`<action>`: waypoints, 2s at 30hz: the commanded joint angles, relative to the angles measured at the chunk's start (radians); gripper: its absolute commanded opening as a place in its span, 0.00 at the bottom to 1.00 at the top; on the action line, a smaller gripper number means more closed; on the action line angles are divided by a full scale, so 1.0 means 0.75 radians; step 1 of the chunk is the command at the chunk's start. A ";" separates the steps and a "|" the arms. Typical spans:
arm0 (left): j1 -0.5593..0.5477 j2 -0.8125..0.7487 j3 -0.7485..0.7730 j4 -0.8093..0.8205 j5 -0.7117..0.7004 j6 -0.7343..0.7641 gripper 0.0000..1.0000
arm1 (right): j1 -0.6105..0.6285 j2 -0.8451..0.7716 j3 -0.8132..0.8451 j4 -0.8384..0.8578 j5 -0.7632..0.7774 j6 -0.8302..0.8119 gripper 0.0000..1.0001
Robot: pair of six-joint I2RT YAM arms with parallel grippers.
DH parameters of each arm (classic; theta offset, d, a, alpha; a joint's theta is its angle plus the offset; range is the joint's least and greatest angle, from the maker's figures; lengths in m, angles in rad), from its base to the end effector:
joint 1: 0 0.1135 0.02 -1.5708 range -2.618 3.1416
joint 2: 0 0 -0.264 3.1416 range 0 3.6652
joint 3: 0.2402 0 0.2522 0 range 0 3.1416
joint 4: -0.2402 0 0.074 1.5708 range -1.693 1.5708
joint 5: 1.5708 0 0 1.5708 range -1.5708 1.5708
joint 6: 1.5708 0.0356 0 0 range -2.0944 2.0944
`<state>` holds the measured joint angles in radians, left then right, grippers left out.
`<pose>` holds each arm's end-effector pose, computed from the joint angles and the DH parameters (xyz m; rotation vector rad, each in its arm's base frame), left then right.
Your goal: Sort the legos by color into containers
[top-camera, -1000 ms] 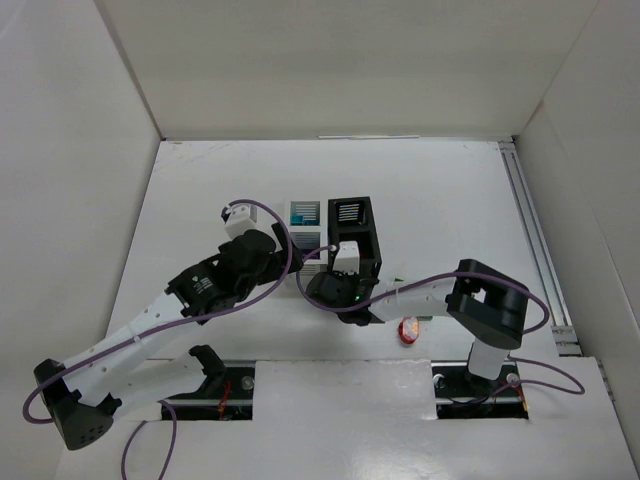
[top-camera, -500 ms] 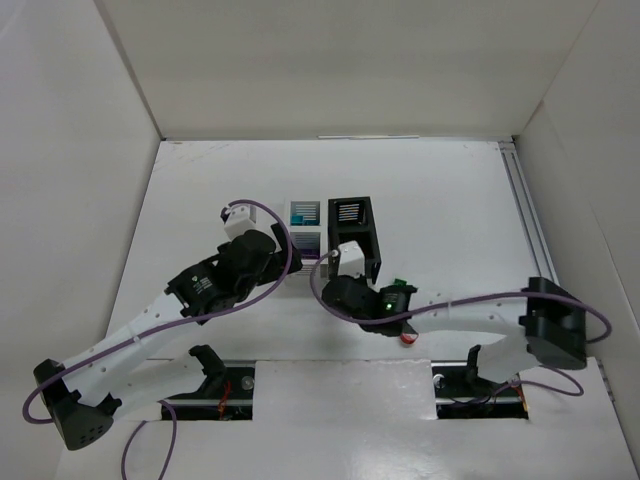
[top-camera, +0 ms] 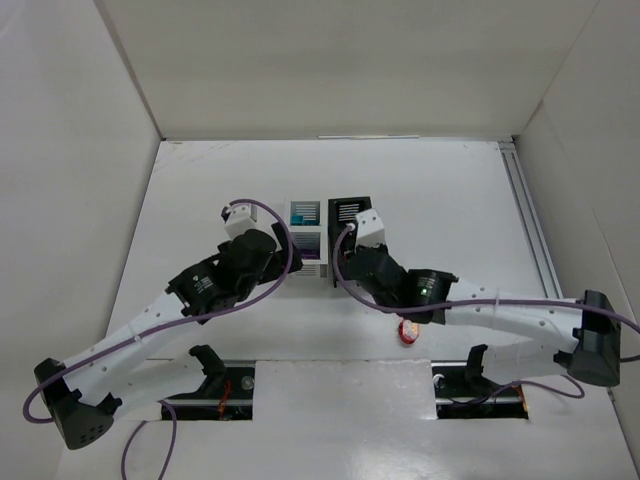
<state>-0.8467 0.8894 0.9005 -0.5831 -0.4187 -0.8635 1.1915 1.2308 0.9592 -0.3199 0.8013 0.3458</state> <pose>0.1351 -0.1309 0.3236 -0.2645 2.1258 -0.5794 0.1223 0.2376 0.2994 -0.3933 1.9318 0.1269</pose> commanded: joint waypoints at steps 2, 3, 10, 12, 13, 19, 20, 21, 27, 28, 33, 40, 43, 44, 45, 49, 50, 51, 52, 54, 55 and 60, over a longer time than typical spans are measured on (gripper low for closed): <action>0.002 0.015 0.047 0.035 0.012 0.026 1.00 | -0.104 0.087 0.085 0.097 -0.021 -0.189 0.18; 0.002 0.027 0.047 0.035 0.012 0.026 1.00 | -0.126 0.103 0.085 0.111 -0.043 -0.189 0.19; 0.002 0.027 0.047 0.035 0.012 0.026 1.00 | -0.206 0.177 0.124 0.109 -0.152 -0.261 0.56; 0.002 0.027 0.033 0.049 0.012 0.026 1.00 | -0.206 0.165 0.124 0.091 -0.166 -0.261 0.69; 0.002 0.027 0.033 0.049 0.024 0.026 1.00 | -0.206 0.165 0.124 0.077 -0.166 -0.261 0.71; 0.002 0.039 0.016 0.076 0.037 0.039 1.00 | -0.218 0.012 0.026 -0.013 -0.181 -0.226 0.69; 0.002 0.039 0.002 0.104 0.049 0.057 1.00 | -0.218 -0.023 -0.002 -0.013 -0.223 -0.226 0.70; 0.002 0.039 0.002 0.121 0.065 0.057 1.00 | -0.218 -0.062 -0.029 -0.027 -0.254 -0.226 0.70; 0.002 0.039 -0.057 0.233 0.151 0.165 1.00 | -0.218 -0.344 -0.238 -0.283 -0.705 -0.091 0.90; 0.002 0.039 -0.074 0.248 0.151 0.165 1.00 | -0.204 -0.359 -0.293 -0.360 -0.743 -0.012 0.91; 0.002 0.054 -0.104 0.278 0.163 0.196 1.00 | -0.155 -0.304 -0.373 -0.522 -0.782 0.230 0.97; 0.002 0.080 -0.117 0.291 0.163 0.196 1.00 | -0.155 -0.138 -0.387 -0.576 -0.678 0.449 0.97; 0.002 0.094 -0.117 0.291 0.178 0.196 1.00 | -0.155 -0.126 -0.420 -0.608 -0.645 0.535 0.97; 0.002 0.094 -0.117 0.291 0.178 0.196 1.00 | -0.155 -0.138 -0.436 -0.623 -0.645 0.557 0.97; 0.002 0.094 -0.117 0.291 0.178 0.196 1.00 | -0.155 -0.150 -0.457 -0.623 -0.645 0.576 0.97; 0.002 0.121 -0.117 0.291 0.178 0.196 1.00 | -0.155 -0.240 -0.545 -0.627 -0.633 0.660 0.94; 0.002 0.121 -0.117 0.291 0.178 0.196 1.00 | -0.155 -0.283 -0.557 -0.613 -0.621 0.646 0.93; 0.002 0.121 -0.117 0.291 0.190 0.196 1.00 | -0.155 -0.307 -0.557 -0.613 -0.600 0.645 0.92; 0.002 0.121 -0.117 0.291 0.190 0.196 1.00 | -0.155 -0.328 -0.557 -0.643 -0.580 0.645 0.92; 0.002 0.121 -0.117 0.291 0.190 0.196 1.00 | -0.155 -0.361 -0.537 -0.723 -0.543 0.645 0.92; 0.002 0.133 -0.117 0.303 0.190 0.196 1.00 | -0.155 -0.373 -0.524 -0.761 -0.516 0.662 0.92; 0.002 0.133 -0.117 0.303 0.190 0.196 1.00 | -0.155 -0.343 -0.551 -0.705 -0.516 0.662 0.85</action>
<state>-0.8467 0.9928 0.8238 -0.3847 -0.2775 -0.7319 1.0683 0.9642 0.5377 -0.8486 0.3786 0.8173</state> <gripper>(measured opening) 0.997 0.870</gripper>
